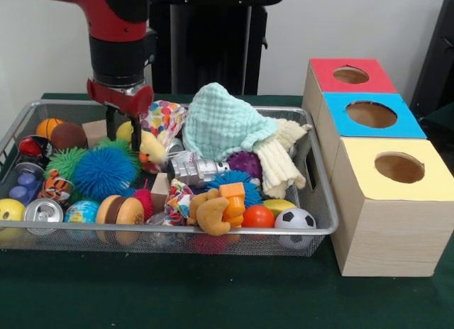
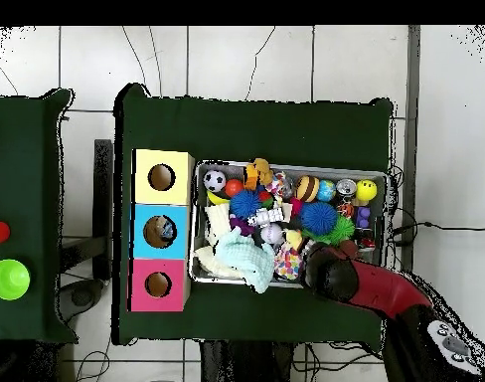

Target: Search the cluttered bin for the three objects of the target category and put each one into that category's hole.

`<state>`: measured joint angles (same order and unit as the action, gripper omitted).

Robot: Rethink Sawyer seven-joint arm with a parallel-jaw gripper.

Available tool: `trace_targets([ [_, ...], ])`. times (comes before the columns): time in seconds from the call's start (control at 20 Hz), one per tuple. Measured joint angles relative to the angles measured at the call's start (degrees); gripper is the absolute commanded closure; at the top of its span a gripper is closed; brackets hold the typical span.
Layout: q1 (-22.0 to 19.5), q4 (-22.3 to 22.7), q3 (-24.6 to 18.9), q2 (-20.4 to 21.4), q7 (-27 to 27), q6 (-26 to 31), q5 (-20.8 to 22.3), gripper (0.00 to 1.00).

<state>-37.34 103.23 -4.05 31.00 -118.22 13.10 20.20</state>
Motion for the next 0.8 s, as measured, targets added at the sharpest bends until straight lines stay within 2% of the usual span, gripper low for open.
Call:
trace_targets([
  [0.45, 0.25, -1.68, -0.22, -2.59, 0.0, -3.21, 0.0, 0.0],
  [0.7, 0.37, -1.65, -0.29, -2.07, 0.0, -3.15, 0.01, 0.0],
  [0.8, 0.95, -1.64, -0.29, -0.64, 0.0, -1.6, -0.12, 0.0],
])
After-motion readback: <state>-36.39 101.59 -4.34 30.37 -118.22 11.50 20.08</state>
